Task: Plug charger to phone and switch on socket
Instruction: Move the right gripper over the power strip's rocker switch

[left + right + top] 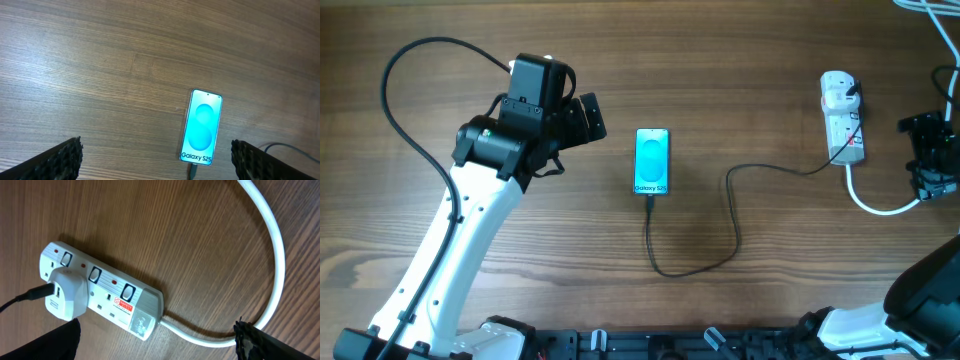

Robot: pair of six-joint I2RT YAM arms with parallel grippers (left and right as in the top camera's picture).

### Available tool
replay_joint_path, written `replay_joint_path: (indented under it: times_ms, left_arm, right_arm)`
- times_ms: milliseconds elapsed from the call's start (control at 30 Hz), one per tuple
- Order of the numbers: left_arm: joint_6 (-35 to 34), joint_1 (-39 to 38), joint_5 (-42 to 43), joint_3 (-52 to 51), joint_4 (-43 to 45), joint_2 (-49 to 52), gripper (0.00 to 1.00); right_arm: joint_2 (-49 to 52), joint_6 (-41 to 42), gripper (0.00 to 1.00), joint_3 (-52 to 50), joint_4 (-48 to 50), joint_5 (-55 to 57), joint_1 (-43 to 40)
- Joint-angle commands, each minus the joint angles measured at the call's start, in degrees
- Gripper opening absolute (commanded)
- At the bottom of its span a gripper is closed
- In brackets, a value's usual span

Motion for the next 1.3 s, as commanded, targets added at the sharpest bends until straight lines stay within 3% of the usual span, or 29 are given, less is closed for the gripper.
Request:
replay_joint_path:
  times_ms: [0, 533, 933, 1267]
  left_arm:
    - [-0.52, 0.24, -0.81, -0.11, -0.02, -0.31, 1.0]
    - [-0.52, 0.24, -0.81, -0.11, -0.02, -0.31, 1.0]
    - [-0.52, 0.24, -0.81, -0.11, -0.02, -0.31, 1.0]
    - [-0.52, 0.24, -0.81, -0.11, -0.02, -0.31, 1.0]
  right_arm:
    - [0.57, 0.57, 1.0, 0.79, 0.98, -0.72, 0.24]
    - [2.36, 1.68, 1.0, 0.7, 6.25, 3.63, 0.5]
    - [13.35, -3.37, 1.0, 0.7, 12.92, 1.01, 7.19]
    - [13.73, -5.66, 1.0, 4.55, 10.19, -1.75, 6.78]
